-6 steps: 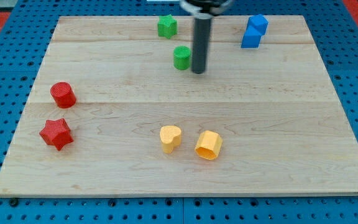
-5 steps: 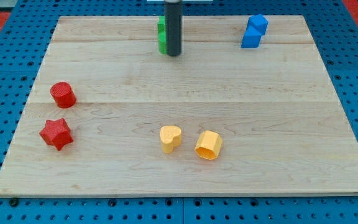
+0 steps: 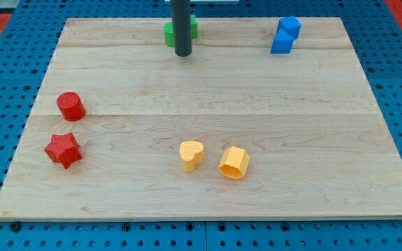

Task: Nudge the green blocks a little bit up

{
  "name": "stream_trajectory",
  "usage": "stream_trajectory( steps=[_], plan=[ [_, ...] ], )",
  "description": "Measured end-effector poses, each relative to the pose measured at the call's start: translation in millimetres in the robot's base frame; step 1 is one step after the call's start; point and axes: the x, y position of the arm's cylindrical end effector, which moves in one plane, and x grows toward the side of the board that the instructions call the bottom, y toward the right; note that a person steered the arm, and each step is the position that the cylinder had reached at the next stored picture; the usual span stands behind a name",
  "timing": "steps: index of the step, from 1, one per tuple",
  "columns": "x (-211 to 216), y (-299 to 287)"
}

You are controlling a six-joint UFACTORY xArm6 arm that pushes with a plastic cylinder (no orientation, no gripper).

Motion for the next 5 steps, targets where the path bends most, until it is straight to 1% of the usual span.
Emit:
stream_trajectory(
  steps=[2, 3, 4, 5],
  plan=[
    [-25.1, -11.5],
    [17.3, -86.2],
    [63.9, -188.9],
    [107.9, -199.6]
  ],
)
